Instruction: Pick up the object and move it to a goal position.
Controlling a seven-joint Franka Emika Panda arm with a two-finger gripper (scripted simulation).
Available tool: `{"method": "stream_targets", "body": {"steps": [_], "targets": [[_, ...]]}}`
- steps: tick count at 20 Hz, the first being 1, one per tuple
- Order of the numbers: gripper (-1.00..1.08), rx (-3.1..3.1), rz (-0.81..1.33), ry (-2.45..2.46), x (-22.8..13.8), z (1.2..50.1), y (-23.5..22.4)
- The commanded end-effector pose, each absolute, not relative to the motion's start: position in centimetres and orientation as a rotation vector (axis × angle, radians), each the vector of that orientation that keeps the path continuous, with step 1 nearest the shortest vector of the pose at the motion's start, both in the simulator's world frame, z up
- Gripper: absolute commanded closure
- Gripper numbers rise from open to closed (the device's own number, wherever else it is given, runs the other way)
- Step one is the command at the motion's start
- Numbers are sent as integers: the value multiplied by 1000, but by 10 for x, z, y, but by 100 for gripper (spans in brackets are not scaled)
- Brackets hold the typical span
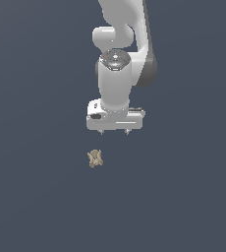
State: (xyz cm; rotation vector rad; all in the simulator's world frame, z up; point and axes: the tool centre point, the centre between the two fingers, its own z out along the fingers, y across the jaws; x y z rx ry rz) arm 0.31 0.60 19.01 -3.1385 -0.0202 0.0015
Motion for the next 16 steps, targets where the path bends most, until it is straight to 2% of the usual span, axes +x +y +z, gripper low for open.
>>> {"method": "stream_targets", "body": {"steps": [1,16], "targets": [[-92,-3138,2,-20,3,190,6],[-92,-3146,-17,-134,8,202,18]]}}
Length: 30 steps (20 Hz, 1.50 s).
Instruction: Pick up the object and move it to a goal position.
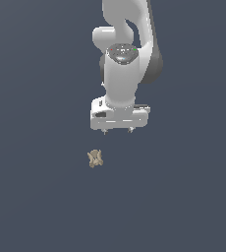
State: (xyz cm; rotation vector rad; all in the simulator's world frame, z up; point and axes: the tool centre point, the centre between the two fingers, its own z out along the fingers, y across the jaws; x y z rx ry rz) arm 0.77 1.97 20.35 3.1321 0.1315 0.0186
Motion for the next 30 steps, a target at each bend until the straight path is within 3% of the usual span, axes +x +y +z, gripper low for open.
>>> {"method": "stream_targets", "body": {"steps": [1,20,30], "targets": [[-92,3132,17,138,9,200,17],[-92,3119,2,357,42,106,-69],[-92,3118,-2,386,44,91,-83]]}}
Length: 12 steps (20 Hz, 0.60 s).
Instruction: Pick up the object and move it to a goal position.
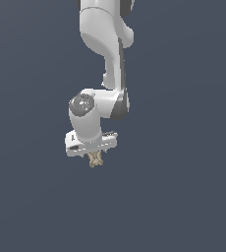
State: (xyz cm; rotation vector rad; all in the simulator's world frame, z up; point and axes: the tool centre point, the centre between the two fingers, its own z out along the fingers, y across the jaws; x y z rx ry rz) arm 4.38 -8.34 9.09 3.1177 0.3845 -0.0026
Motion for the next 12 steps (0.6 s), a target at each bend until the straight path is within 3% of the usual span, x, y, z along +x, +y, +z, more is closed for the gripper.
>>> {"method": "stream_targets", "body": {"steps": [1,12], "targets": [[-92,3118,-2,386,44,90,-83],[-92,3117,0,391,43,45,-83]]}}
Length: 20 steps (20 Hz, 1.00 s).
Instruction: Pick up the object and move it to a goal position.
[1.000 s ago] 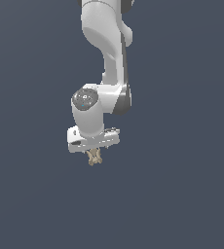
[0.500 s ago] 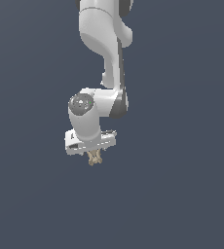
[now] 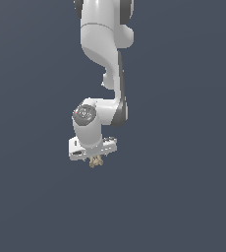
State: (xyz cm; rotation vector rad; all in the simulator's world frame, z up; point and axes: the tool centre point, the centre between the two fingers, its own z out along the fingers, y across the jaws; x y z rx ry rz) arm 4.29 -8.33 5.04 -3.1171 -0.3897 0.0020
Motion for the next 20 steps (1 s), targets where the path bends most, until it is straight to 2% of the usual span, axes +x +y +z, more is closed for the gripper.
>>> {"method": "stream_targets", "body": {"steps": [1,5,6,20], "targets": [[-92,-3117,0,-391,43,42,-83],[-92,-3117,0,-391,45,40,-84],[108,-3117,0,-391,45,40,-84],[108,-3117,0,-391,45,43,-77]]}}
